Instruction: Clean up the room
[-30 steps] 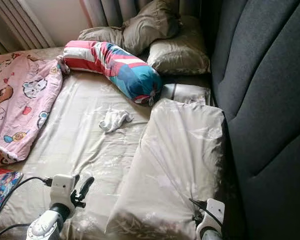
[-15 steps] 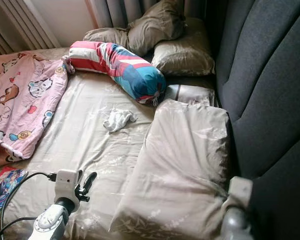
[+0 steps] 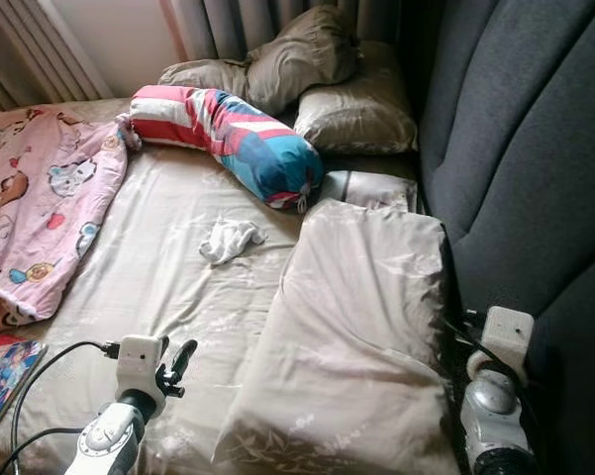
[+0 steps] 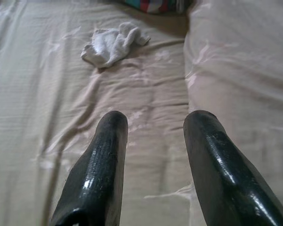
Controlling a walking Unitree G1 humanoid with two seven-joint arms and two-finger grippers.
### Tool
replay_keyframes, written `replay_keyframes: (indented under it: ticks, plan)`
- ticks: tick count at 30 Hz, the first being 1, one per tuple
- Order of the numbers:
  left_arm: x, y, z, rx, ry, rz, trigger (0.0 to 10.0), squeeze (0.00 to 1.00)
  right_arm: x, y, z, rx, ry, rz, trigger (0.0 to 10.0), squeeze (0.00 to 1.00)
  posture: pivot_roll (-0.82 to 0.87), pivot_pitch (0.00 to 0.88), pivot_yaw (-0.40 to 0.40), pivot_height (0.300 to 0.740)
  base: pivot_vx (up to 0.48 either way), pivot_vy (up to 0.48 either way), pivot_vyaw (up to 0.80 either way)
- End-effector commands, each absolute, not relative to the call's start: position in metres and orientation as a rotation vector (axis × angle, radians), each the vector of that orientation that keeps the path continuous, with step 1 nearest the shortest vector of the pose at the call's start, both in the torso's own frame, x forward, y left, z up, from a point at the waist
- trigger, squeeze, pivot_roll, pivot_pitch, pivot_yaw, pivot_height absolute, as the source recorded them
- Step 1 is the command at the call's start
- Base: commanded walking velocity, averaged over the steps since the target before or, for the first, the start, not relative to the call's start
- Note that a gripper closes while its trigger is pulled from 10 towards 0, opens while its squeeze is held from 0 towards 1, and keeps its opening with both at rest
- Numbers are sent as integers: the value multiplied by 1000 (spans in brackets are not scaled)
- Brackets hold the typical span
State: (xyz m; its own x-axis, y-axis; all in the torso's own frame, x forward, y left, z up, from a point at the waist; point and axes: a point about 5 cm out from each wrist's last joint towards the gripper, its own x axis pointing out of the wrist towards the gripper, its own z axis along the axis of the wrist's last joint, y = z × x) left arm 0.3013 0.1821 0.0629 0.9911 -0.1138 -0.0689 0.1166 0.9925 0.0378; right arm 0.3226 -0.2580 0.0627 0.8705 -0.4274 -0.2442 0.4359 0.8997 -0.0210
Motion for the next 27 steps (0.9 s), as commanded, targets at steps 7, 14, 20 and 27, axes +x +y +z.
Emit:
replay_keyframes:
  ticks: [7, 14, 20, 27]
  plan:
    - [292, 194, 52, 55, 104, -92, 10000, 0, 291, -237, 9, 205, 488, -343, 10000, 1000, 1, 248, 64, 740, 0, 0, 0]
    - [291, 193, 51, 58, 106, -101, 10000, 0, 287, -246, 10, 196, 477, -338, 10000, 1000, 1, 251, 69, 740, 0, 0, 0]
    - [290, 194, 50, 61, 107, -106, 10000, 0, 291, -253, 20, 197, 426, -334, 10000, 1000, 1, 252, 73, 740, 0, 0, 0]
    - [289, 194, 50, 66, 106, -112, 10000, 0, 282, -241, 7, 215, 499, -238, 10000, 1000, 7, 246, 74, 740, 0, 0, 0]
